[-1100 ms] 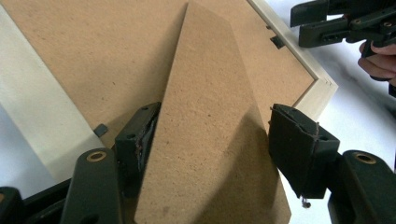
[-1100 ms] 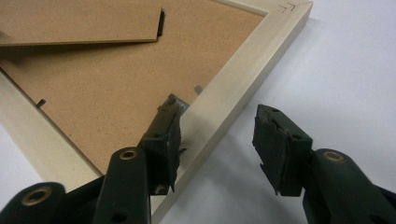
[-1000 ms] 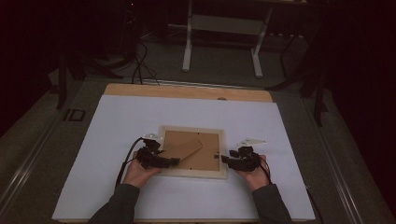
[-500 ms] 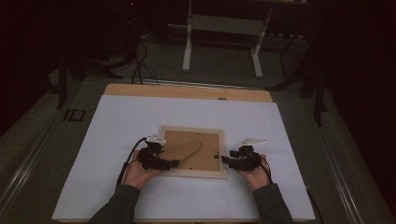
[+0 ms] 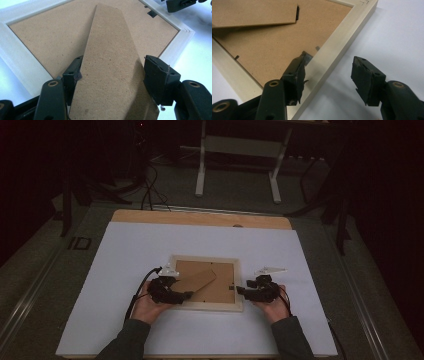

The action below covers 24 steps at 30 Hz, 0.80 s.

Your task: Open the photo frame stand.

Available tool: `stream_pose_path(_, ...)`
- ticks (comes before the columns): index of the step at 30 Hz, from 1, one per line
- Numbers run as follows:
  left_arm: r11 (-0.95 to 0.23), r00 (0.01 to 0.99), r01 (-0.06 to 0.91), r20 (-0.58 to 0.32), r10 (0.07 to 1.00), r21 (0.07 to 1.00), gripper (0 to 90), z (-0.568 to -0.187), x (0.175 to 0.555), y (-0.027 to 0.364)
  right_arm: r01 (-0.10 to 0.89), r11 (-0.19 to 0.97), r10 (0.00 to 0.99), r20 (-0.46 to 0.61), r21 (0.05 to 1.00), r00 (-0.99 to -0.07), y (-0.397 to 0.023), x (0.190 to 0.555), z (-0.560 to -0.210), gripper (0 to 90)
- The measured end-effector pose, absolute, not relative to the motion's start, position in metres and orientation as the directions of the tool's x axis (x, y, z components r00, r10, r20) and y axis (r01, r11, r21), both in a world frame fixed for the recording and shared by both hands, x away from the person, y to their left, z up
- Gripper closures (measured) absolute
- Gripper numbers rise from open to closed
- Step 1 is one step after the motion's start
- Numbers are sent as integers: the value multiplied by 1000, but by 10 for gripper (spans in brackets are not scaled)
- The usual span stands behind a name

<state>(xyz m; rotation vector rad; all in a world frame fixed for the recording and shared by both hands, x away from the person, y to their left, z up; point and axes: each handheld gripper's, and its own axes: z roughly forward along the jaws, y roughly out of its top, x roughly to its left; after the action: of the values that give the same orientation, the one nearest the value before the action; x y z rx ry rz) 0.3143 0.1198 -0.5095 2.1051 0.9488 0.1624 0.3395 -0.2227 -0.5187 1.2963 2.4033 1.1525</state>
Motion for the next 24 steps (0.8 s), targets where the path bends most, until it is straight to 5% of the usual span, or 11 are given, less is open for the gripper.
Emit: stream_pose_path(24,-453,744,441,-34,667,774,375,-500,299,113,624,297,760,217,723,-613,-227,352,-503,491)
